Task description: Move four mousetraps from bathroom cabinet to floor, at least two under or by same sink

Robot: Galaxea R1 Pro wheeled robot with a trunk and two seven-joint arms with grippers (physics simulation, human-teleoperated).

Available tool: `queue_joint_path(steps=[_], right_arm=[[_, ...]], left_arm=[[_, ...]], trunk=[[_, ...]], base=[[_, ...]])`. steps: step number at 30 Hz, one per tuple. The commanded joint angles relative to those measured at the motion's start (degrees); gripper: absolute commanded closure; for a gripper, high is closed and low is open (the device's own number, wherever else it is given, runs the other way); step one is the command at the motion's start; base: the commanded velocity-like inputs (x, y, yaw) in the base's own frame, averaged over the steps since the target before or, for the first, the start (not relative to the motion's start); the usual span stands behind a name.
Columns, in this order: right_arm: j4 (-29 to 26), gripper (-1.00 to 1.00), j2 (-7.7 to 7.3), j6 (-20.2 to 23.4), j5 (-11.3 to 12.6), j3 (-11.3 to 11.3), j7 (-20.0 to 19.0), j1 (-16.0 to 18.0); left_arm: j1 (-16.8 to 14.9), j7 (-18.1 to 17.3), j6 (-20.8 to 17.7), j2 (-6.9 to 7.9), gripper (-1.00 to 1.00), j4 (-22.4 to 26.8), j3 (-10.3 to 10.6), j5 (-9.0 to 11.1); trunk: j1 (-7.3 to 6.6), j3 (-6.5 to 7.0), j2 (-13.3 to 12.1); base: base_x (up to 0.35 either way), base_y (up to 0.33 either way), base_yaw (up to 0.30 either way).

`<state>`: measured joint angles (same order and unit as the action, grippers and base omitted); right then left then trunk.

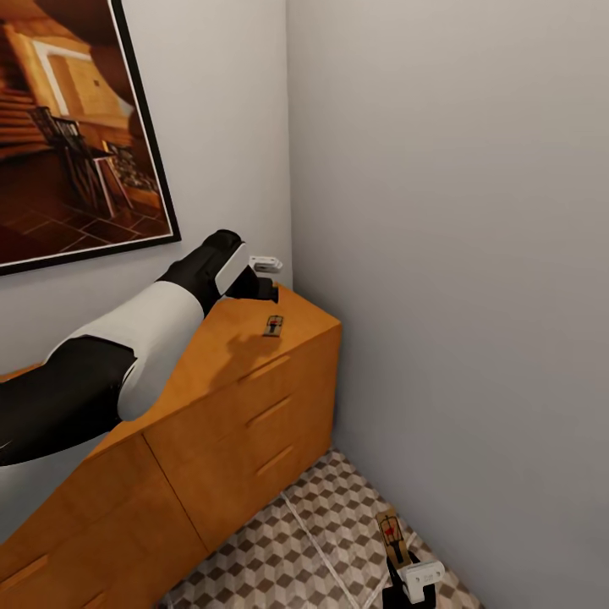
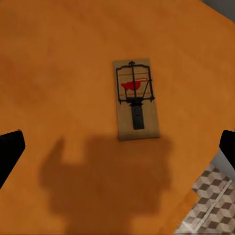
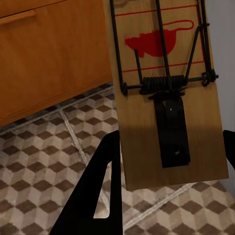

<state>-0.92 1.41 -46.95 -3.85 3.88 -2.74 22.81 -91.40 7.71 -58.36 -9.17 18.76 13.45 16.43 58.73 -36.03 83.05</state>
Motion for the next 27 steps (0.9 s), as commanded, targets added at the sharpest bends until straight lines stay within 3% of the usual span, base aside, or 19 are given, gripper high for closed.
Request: queue_joint_path(steps=[1,16,27], right_arm=[[0.04,1.00,0.00,-0.16,0.25,0.34,0.01,0.04],[0.04,1.00,0.00,-0.16,0.25,0.34,0.01,0.04],[0.04,1.00,0.00,-0.16,0.25,0.34,0.01,0.04]], left_arm=[[-0.06,0.47,-0.17,0.03,-1.00,-0.01,0.36,0.62],[-0.03,0.47,-0.10,-0.06,-1.00,-1.45,0.43,0.62],[-0.06,0.53,-0.04,0.03,-1.00,-2.22,0.43,0.62]], trunk=[[0.00,-0.12,0.03],[0.00,-0.62,0.03],[0.00,-0.63,0.03]], base=[[0.000,0.000,0.000],[0.124,-0.098,0.000],[0.018,-0.015,0.000]])
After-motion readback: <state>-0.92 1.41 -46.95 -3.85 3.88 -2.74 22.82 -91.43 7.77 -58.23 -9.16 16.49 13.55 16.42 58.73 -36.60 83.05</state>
